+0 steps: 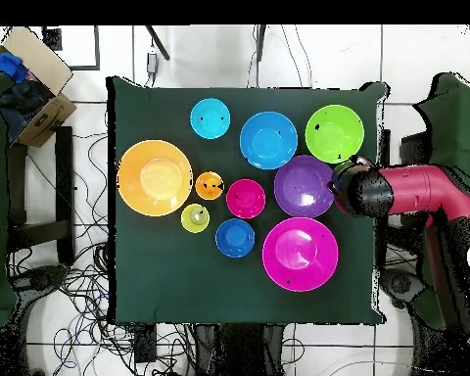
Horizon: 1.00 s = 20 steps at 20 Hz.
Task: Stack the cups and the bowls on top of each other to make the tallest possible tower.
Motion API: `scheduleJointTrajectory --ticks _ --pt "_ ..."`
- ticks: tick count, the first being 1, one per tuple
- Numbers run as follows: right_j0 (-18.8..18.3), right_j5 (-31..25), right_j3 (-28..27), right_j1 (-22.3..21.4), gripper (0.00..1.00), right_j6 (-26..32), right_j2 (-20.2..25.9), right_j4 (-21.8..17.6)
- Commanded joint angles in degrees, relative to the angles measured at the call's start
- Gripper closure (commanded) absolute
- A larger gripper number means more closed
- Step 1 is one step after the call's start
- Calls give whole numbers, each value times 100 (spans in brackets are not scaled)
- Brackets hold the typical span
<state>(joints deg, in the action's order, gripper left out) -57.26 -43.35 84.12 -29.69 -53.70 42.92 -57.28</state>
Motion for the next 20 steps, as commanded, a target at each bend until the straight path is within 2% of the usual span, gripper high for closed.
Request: scheduleJointTrajectory --ticks 1,3,7,9,10,11,14,17,20 --pt "268 -658 -110 139 0 1971 -355 -425" --pt "252 -623 -99 174 0 1939 -371 -395" --pt "64 -915 16 244 0 1935 -244 148" --pt "3 -1085 163 179 0 1996 -257 299" --pt "-50 -1143 245 163 0 2146 -227 358" --pt "-207 -1260 440 170 0 2793 -78 418" --pt "-483 -1610 721 231 0 3944 165 525" --pt "-521 -1994 769 134 0 4422 168 481" --pt "-590 -1989 784 140 0 4519 181 443"
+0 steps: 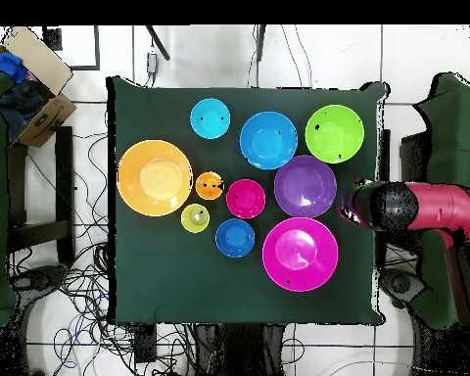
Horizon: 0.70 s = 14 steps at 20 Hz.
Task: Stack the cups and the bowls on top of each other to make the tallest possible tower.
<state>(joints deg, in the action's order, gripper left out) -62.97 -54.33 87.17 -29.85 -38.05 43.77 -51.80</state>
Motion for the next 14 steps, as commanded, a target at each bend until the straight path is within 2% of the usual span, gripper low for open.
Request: scheduleJointTrajectory --ticks 1,5,7,10,12,14 --pt "-16 -895 467 164 0 2976 73 -135" --pt "-18 -839 449 142 0 2881 44 -77" --pt "-71 -514 542 120 0 2546 44 -1" --pt "-401 632 975 254 0 1326 194 427" --pt "-332 1086 1171 93 0 615 57 425" --pt "-331 1323 1392 -74 0 229 17 608"
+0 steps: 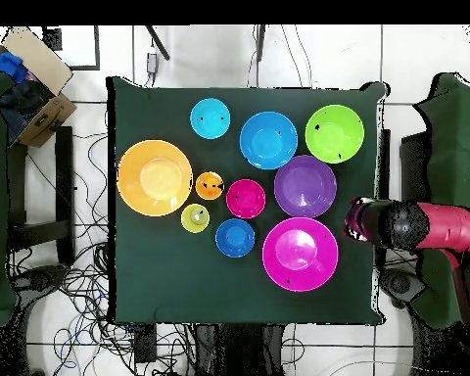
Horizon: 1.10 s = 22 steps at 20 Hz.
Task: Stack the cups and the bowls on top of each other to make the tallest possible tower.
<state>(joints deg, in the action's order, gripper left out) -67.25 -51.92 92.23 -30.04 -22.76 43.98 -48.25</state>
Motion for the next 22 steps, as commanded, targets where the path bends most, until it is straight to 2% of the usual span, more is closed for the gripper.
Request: scheduleJointTrajectory --ticks 1,7,15,17,20,22 --pt "88 1203 994 -124 0 -1401 -10 329" --pt "254 1812 1277 -303 0 -1634 -306 412" --pt "200 2030 1114 -94 0 -1059 -378 320" --pt "56 1993 1038 89 0 -530 -182 229" --pt "-260 1732 820 608 0 1012 371 3" --pt "-138 1556 585 650 0 1374 323 -250"
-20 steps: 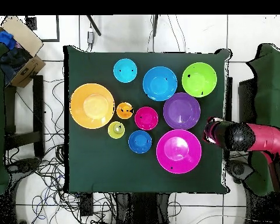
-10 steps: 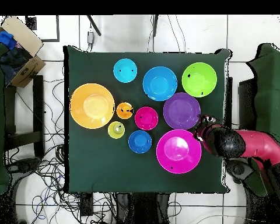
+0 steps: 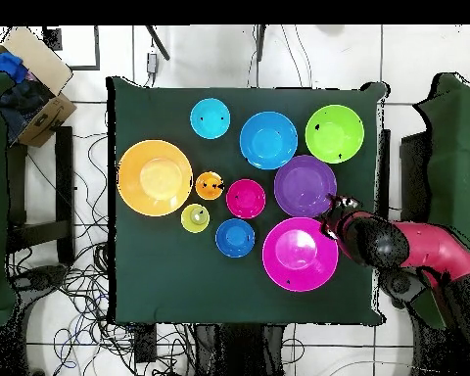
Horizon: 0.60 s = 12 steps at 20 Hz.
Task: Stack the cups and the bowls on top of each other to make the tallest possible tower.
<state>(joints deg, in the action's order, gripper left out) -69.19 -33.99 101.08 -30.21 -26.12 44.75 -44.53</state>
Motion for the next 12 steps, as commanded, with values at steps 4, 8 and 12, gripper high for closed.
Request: scheduleJointTrajectory --ticks 4,8,12 --pt "-98 -389 -481 791 0 2103 416 -673" --pt "-202 -429 -448 801 0 2307 563 -798" --pt "-166 -409 -474 826 0 2190 522 -842"
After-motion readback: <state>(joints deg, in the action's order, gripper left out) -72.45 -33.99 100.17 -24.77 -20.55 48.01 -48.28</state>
